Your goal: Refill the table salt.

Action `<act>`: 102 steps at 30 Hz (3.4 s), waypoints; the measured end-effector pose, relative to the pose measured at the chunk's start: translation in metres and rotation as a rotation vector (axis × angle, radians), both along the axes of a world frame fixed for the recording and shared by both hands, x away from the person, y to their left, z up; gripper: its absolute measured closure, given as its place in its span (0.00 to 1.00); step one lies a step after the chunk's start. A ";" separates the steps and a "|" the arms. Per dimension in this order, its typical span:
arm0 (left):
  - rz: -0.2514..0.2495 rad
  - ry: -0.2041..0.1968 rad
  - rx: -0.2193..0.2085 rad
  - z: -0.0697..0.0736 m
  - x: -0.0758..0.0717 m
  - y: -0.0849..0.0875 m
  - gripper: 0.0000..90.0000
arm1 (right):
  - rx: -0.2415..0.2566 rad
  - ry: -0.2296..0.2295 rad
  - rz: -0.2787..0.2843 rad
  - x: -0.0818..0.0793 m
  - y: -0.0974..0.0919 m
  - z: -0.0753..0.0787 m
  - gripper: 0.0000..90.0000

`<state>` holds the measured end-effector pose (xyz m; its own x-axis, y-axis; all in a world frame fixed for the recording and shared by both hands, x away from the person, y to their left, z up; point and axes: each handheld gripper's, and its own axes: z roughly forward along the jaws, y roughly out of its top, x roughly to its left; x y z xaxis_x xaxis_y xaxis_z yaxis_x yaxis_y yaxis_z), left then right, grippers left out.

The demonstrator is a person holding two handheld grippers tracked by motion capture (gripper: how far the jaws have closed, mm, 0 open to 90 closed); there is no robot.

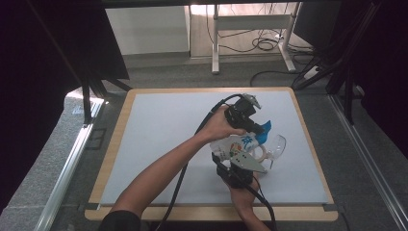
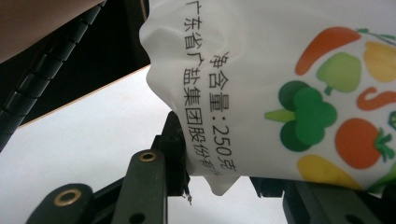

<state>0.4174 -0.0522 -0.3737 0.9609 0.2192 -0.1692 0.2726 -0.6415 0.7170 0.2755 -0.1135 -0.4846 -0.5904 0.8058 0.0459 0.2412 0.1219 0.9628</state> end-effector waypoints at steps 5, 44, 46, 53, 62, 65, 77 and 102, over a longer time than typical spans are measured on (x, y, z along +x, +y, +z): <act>0.003 -0.002 0.000 0.000 0.000 0.000 1.00 | 0.003 0.000 0.002 0.000 0.000 0.000 0.70; -0.005 -0.003 0.008 -0.001 0.000 -0.006 1.00 | 0.042 0.018 -0.001 0.001 -0.004 0.001 0.70; -0.004 -0.004 0.007 -0.001 0.000 -0.006 1.00 | 0.043 0.017 -0.001 0.001 -0.004 0.001 0.70; -0.006 -0.004 0.010 0.000 0.000 -0.007 1.00 | 0.047 0.012 -0.002 0.001 -0.004 0.001 0.71; -0.006 -0.005 0.010 -0.001 0.000 -0.007 1.00 | 0.052 0.013 -0.005 0.001 -0.004 0.001 0.71; -0.005 -0.006 0.010 -0.001 0.000 -0.008 1.00 | 0.056 0.018 -0.004 0.001 -0.004 0.001 0.71; -0.006 -0.004 0.012 -0.002 0.001 -0.008 1.00 | 0.055 0.016 -0.008 0.002 -0.005 0.001 0.71; 0.000 -0.013 0.018 0.000 -0.001 -0.006 1.00 | 0.061 0.007 0.001 0.000 -0.003 0.002 0.71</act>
